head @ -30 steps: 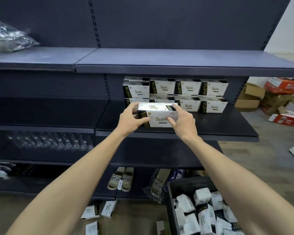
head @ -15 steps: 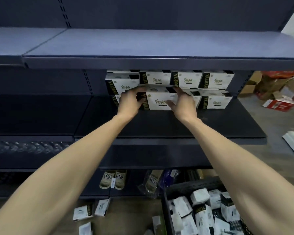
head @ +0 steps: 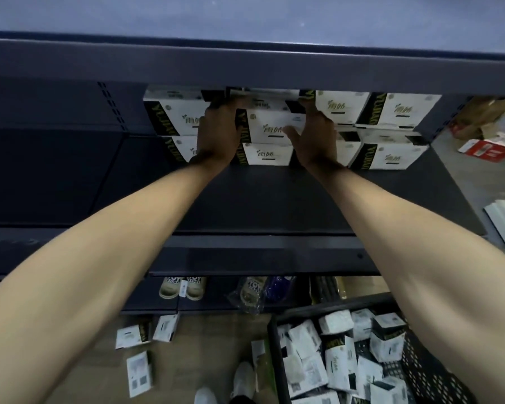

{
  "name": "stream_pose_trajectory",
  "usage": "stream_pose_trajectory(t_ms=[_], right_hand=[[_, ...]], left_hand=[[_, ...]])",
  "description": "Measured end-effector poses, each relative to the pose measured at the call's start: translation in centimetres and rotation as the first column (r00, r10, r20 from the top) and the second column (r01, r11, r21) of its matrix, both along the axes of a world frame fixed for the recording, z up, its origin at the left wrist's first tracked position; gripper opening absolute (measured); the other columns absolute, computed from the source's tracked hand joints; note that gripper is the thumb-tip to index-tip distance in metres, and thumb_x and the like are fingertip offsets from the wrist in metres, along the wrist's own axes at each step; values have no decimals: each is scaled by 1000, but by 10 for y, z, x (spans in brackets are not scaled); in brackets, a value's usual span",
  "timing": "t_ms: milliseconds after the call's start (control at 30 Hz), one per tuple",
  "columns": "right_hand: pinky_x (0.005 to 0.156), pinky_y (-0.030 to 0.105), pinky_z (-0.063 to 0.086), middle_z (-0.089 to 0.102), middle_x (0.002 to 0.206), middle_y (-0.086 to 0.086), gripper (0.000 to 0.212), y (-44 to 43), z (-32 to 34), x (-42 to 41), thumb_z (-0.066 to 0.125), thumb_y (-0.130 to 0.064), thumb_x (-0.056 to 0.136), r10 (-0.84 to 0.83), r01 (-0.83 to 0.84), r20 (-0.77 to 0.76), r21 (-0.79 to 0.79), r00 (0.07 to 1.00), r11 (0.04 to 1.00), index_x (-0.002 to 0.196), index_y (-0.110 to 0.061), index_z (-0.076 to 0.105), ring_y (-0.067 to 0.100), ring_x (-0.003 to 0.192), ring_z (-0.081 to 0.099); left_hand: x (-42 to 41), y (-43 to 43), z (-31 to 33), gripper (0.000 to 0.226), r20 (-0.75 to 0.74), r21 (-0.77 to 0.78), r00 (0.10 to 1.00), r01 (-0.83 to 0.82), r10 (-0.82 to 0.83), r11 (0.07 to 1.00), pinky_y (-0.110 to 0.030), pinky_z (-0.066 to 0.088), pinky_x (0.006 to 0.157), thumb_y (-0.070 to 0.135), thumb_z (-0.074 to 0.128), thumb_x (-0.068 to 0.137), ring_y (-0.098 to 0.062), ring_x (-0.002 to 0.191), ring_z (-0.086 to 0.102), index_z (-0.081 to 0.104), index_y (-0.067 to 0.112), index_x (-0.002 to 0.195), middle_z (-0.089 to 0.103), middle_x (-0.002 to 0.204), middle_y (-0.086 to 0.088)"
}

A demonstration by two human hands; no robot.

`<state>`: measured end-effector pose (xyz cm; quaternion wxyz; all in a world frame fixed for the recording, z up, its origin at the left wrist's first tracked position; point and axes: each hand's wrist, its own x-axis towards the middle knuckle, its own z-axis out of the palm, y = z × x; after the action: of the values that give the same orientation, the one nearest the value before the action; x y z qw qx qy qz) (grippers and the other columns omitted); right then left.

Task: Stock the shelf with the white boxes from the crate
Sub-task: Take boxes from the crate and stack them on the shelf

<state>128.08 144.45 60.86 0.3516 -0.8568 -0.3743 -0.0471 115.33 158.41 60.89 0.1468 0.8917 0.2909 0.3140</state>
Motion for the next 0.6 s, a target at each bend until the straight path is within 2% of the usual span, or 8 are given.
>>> stream_pose_trajectory(t_ms=[267,400,600], right_hand=[[95,37,45,58,136,8,61,16,-3,14,68,-25,90,24,-18,80,-66,996,998,145,-18,42,29,124,55],[93,38,46,59,134,8,61,25,-4,17,66,-25,91,-5,12,87,-89,996,996,146,-20,40,30,121,56],[90,40,47,60,130,9,57,32,-6,19,67,-25,90,-38,47,113,-81,993,996,141,-17,43,32,118,58]], left_hand=[[10,11,-1,46,-146,151,976,-141,164,978,-45,49,86,5,50,94,-34,109,58,51,21,137,45,138,-13],[12,15,-1,47,-181,212,968,-137,176,968,-43,49,86,8,52,94,-32,117,55,51,26,138,39,146,-10],[19,26,-3,48,-169,220,977,-88,127,971,-41,50,91,7,52,96,-29,113,55,48,25,140,36,144,-11]])
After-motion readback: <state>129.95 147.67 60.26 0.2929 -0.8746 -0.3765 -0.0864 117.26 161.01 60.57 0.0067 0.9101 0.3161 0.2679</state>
